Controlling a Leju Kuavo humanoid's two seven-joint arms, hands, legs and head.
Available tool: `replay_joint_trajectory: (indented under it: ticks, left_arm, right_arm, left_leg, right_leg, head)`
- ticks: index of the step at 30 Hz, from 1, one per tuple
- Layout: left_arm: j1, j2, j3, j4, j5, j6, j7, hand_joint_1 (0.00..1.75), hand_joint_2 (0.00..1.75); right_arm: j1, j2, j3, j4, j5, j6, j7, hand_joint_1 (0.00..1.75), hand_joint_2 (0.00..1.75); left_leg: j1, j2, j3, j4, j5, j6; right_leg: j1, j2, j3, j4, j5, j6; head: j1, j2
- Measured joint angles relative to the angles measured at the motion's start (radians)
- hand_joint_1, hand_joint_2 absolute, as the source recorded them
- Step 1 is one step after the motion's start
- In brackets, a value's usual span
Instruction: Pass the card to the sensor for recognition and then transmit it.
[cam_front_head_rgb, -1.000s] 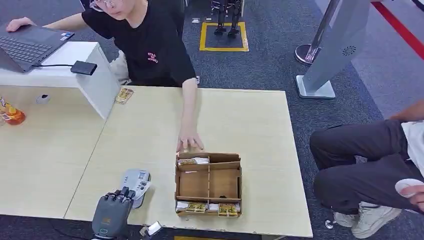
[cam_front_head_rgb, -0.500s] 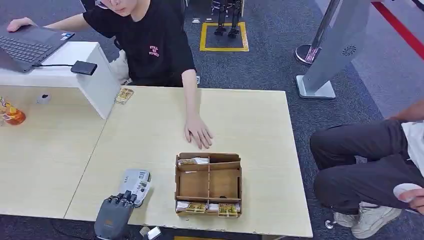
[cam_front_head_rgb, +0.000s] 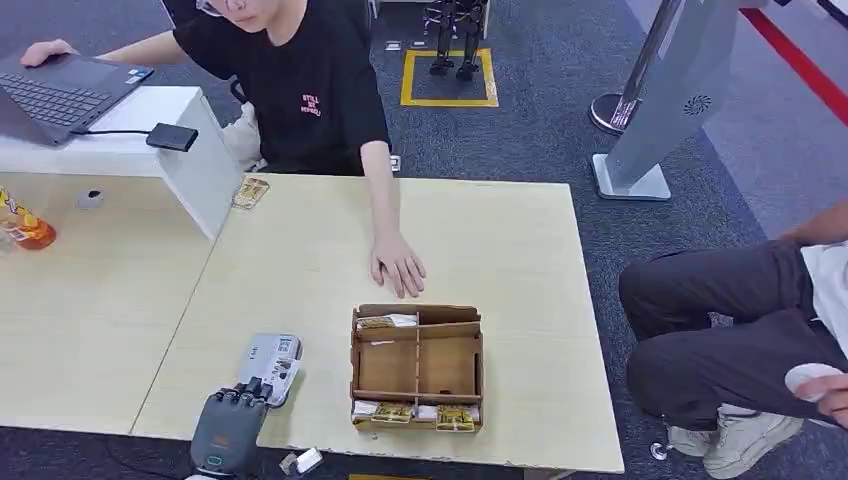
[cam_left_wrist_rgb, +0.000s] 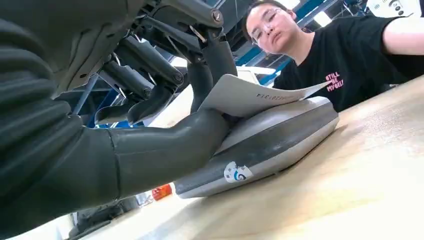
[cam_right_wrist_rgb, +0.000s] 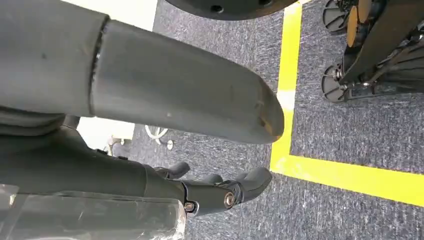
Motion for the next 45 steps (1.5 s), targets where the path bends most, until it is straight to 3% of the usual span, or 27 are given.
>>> replay_joint_trajectory:
  ticks: [4,11,14,21,26,31,33,36,45]
  left_arm:
    - [-0.001,-0.001,0.002,0.001,0.0,0.0,0.007,1.75,1.75]
    - [-0.008,0.016,-0.029,-0.039,0.0,0.0,0.133,1.75,1.75]
    - [-0.033,0.045,-0.048,-0.099,0.0,0.0,0.167,1.75,1.75]
    - [-0.127,0.095,-0.057,-0.301,0.0,0.001,0.165,1.75,1.75]
    - [-0.157,0.103,-0.046,-0.422,0.0,0.001,0.081,1.75,1.75]
    - [-0.134,0.09,0.025,-0.487,0.0,0.001,-0.073,1.75,1.75]
    - [-0.113,0.069,0.075,-0.515,0.0,0.001,-0.143,1.75,1.75]
    - [-0.089,0.033,0.123,-0.534,0.0,0.001,-0.204,1.75,1.75]
    - [-0.11,-0.12,0.209,-0.506,0.001,0.0,-0.283,1.75,1.75]
  right_arm:
    - [0.0,0.0,0.0,0.0,0.0,0.0,0.0,0.0,0.0]
    - [0.0,0.0,0.0,0.0,-0.002,-0.001,0.004,0.0,0.0]
    - [0.0,0.0,0.0,0.0,-0.005,-0.004,0.004,0.0,0.0]
    - [0.0,0.0,0.0,0.0,-0.008,-0.011,0.005,0.0,0.0]
    - [0.0,0.0,0.0,0.0,-0.008,-0.012,0.004,0.0,0.0]
    - [0.0,0.0,0.0,0.0,-0.007,-0.013,0.001,0.0,0.0]
    - [0.0,0.0,0.0,0.0,-0.004,-0.013,0.001,0.0,0.0]
    - [0.0,0.0,0.0,0.0,0.0,-0.013,0.002,0.0,0.0]
    - [-0.004,0.0,0.019,0.0,0.033,0.0,0.006,0.0,0.0]
  left_leg:
    - [0.0,0.0,0.001,0.0,0.0,0.0]
    - [0.0,0.0,0.001,0.0,0.001,-0.001]
    - [0.001,0.0,0.0,0.0,0.001,-0.001]
    - [0.0,0.0,-0.002,0.001,0.002,-0.002]
    - [0.0,0.0,-0.003,0.001,0.001,-0.002]
    - [0.0,0.001,-0.004,0.001,0.001,-0.002]
    - [0.0,0.001,-0.004,0.001,0.001,-0.002]
    - [0.0,0.001,-0.005,0.001,0.001,-0.002]
    - [0.0,0.0,-0.005,0.001,0.001,-0.002]
  right_leg:
    - [0.0,0.0,0.001,0.0,0.0,0.0]
    - [0.0,0.0,-0.001,0.0,0.0,0.0]
    - [0.0,0.0,-0.002,0.0,0.001,-0.001]
    - [0.0,0.0,-0.003,0.001,0.002,-0.001]
    - [0.0,0.001,-0.004,0.001,0.001,-0.001]
    - [0.0,0.001,-0.006,0.001,0.001,-0.001]
    - [0.0,0.001,-0.006,0.001,0.001,-0.001]
    - [0.0,0.001,-0.007,0.001,0.001,-0.001]
    - [0.0,0.001,-0.007,0.001,0.002,-0.001]
  head:
    - [0.0,0.0]
    - [0.0,0.0]
    - [0.0,0.0]
    - [0.0,0.0]
    - [0.0,0.0]
    - [0.0,0.0]
    - [0.0,0.0]
    - [0.0,0.0]
    - [0.0,0.0]
